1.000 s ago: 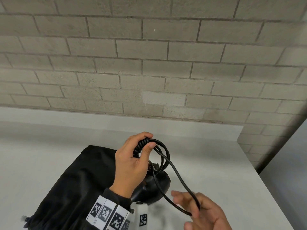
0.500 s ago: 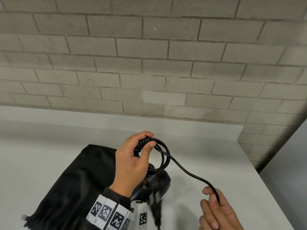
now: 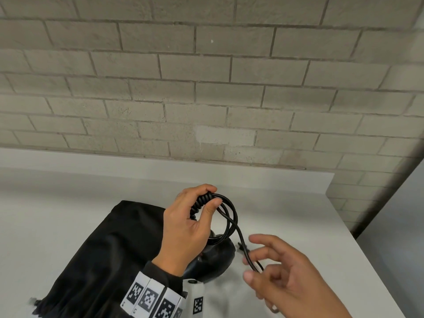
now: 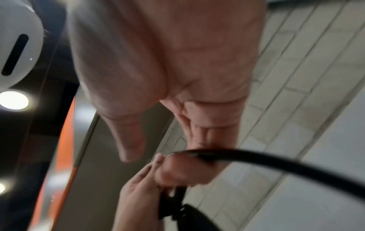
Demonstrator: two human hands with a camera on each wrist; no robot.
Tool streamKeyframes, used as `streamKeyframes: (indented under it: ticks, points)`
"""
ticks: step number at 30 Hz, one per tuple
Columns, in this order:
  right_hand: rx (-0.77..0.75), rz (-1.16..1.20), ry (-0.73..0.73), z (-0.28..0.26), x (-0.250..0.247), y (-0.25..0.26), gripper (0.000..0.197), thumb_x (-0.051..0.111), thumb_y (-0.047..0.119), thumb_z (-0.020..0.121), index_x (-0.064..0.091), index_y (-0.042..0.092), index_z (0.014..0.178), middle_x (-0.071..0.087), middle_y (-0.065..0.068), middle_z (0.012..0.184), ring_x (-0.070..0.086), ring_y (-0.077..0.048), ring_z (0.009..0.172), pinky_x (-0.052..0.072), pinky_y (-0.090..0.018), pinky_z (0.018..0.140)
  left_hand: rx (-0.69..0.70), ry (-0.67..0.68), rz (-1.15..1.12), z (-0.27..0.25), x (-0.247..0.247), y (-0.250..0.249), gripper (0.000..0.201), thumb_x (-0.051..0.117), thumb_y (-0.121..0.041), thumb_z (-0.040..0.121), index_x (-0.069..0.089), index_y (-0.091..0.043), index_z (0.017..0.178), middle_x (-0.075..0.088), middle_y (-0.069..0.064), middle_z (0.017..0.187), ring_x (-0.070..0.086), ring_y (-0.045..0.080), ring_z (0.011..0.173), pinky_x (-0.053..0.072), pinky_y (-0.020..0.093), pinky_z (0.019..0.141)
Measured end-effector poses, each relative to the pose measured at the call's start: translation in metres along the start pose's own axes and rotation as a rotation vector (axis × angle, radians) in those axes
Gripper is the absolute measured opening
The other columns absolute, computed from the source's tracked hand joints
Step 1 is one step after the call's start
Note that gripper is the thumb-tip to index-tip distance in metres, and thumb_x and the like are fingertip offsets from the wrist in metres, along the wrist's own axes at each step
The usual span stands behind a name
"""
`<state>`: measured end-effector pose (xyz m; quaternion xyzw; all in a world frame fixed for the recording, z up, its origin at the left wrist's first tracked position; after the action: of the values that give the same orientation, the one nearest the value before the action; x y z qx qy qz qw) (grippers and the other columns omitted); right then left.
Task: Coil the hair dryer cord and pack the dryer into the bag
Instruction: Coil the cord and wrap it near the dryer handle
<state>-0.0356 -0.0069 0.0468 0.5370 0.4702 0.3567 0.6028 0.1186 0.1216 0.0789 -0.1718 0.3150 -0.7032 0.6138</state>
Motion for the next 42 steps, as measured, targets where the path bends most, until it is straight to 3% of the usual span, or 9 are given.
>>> streamKeyframes:
  ticks: [3,5,11,16,21,25,33,36,42]
  points:
    - [-0.001,-0.058,-0.045,0.017,0.013,0.005,0.013,0.056,0.033,0.094,0.061,0.034,0.106,0.072,0.009,0.091,0.054,-0.012,0.055,0.043,-0.019,0.057,0.015,0.012,0.010,-0.001,0.000,-0.003,0.021,0.065,-0.033,0.090,0.069,-0.021,0.107,0.069,-0.012,0.099,0.068,0.013,0.091,0.059,0.033,0.070]
    - [-0.021,-0.053,-0.042,0.026,0.019,0.005,0.020,0.047,0.025,0.100,0.067,0.028,0.099,0.072,0.004,0.081,0.050,-0.012,0.053,0.041,-0.023,0.055,0.024,0.015,0.017,-0.001,0.000,-0.006,0.021,0.064,-0.031,0.090,0.069,-0.020,0.107,0.069,-0.011,0.099,0.068,0.010,0.091,0.057,0.028,0.075]
    - [-0.120,0.061,-0.183,0.032,0.002,0.005,0.025,0.058,0.009,0.094,0.076,0.023,0.084,0.067,-0.004,0.071,0.054,-0.017,0.051,0.047,-0.025,0.051,0.011,0.028,-0.017,-0.002,0.000,-0.006,0.022,0.065,-0.031,0.090,0.069,-0.018,0.107,0.070,-0.010,0.098,0.068,0.008,0.090,0.057,0.025,0.073]
    - [-0.328,-0.039,-0.280,0.029,-0.018,0.029,0.016,0.062,0.028,0.085,0.075,0.035,0.090,0.068,0.003,0.075,0.055,-0.011,0.059,0.046,-0.022,0.057,0.036,0.065,-0.033,-0.002,0.003,-0.009,0.024,0.066,-0.030,0.089,0.070,-0.015,0.107,0.071,-0.007,0.096,0.068,0.010,0.088,0.053,0.017,0.077]
    - [-0.518,-0.209,-0.274,0.036,-0.025,0.063,0.016,0.062,0.022,0.087,0.076,0.027,0.094,0.069,0.011,0.081,0.061,-0.009,0.073,0.041,-0.010,0.066,0.063,0.152,-0.046,-0.002,0.008,-0.013,0.038,0.074,-0.048,0.080,0.069,-0.021,0.106,0.071,-0.010,0.098,0.069,0.011,0.091,0.054,0.021,0.080]
    - [-0.563,-0.242,-0.197,0.052,-0.017,0.077,0.016,0.063,0.021,0.088,0.076,0.022,0.096,0.069,0.016,0.083,0.063,-0.002,0.071,0.040,-0.006,0.065,0.076,0.162,-0.063,-0.003,0.007,-0.014,0.038,0.084,-0.040,0.072,0.072,-0.019,0.101,0.071,-0.011,0.091,0.070,0.012,0.085,0.055,0.024,0.077]
    - [-0.474,0.011,-0.161,0.079,-0.001,0.063,0.014,0.069,0.013,0.086,0.078,0.019,0.094,0.071,0.002,0.082,0.060,-0.011,0.060,0.051,-0.027,0.062,0.074,0.135,-0.163,-0.005,0.002,-0.019,0.025,0.077,-0.034,0.080,0.068,-0.022,0.100,0.072,-0.012,0.088,0.071,0.010,0.080,0.056,0.022,0.072]
    - [-0.401,0.147,-0.156,0.082,0.002,0.051,0.015,0.071,0.018,0.081,0.078,0.015,0.093,0.075,-0.006,0.087,0.069,-0.028,0.077,0.057,-0.040,0.072,0.041,0.119,-0.213,-0.006,0.003,-0.017,0.025,0.078,-0.035,0.080,0.068,-0.022,0.099,0.073,-0.012,0.087,0.072,0.010,0.077,0.055,0.019,0.072]
    - [-0.267,0.316,-0.114,0.082,0.009,0.032,0.010,0.069,0.012,0.083,0.074,0.010,0.091,0.066,-0.008,0.072,0.059,-0.022,0.062,0.049,-0.027,0.056,0.025,0.063,-0.297,-0.008,0.001,-0.019,0.028,0.075,-0.039,0.082,0.066,-0.016,0.097,0.074,-0.013,0.090,0.072,0.007,0.079,0.054,0.014,0.073]
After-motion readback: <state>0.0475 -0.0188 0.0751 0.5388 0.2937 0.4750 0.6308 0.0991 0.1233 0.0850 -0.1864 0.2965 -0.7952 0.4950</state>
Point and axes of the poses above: each hand's wrist, its own z-axis towards the middle knuckle, its own x-axis out of the palm, y = z × x, the point moved 7 cm from there along z, towards the middle knuckle
